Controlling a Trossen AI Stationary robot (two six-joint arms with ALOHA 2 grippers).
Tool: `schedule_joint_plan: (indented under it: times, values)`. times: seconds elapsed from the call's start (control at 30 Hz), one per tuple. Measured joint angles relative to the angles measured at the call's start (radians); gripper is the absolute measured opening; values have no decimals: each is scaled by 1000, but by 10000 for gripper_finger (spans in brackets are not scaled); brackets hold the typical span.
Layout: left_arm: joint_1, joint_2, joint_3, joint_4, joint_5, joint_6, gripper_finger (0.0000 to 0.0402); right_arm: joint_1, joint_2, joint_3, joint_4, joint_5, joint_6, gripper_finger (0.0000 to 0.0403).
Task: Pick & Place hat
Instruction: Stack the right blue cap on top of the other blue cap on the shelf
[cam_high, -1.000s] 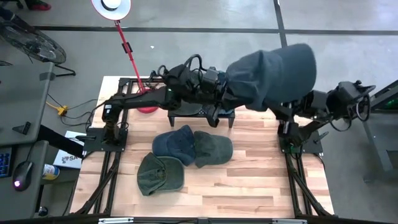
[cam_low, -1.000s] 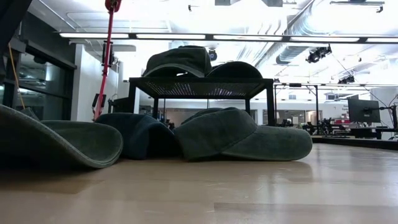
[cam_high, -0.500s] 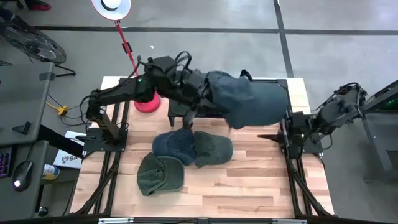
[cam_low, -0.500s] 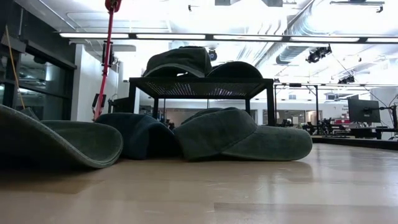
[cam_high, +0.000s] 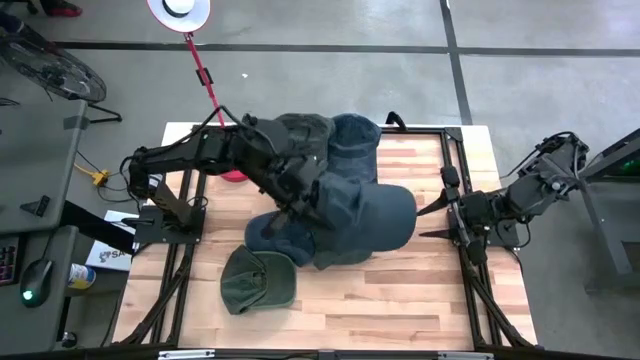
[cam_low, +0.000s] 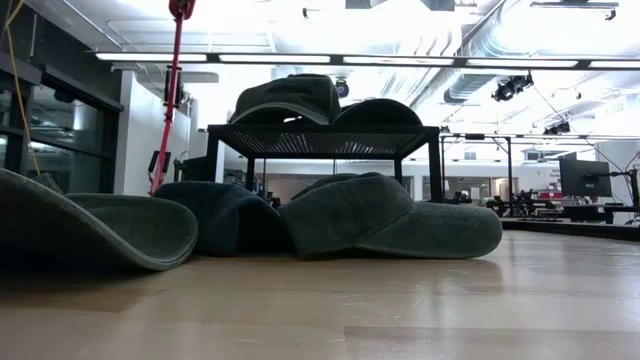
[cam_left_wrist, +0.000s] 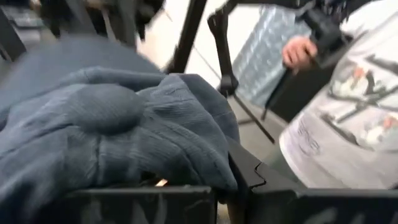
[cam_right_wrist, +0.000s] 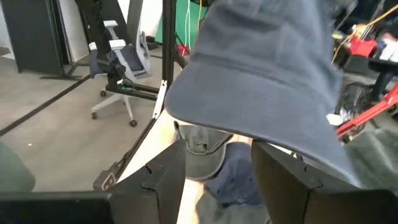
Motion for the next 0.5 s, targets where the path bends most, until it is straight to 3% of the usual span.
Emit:
schedule_joint_plan:
  times: [0.3,0.5]
  values:
    - [-59,1,0,-176,-105,-35,0,-16,0,0,9,22,-37,173]
    - [-85,1,0,-175,-60,-45,0,-49,48,0,101,26,-133,172]
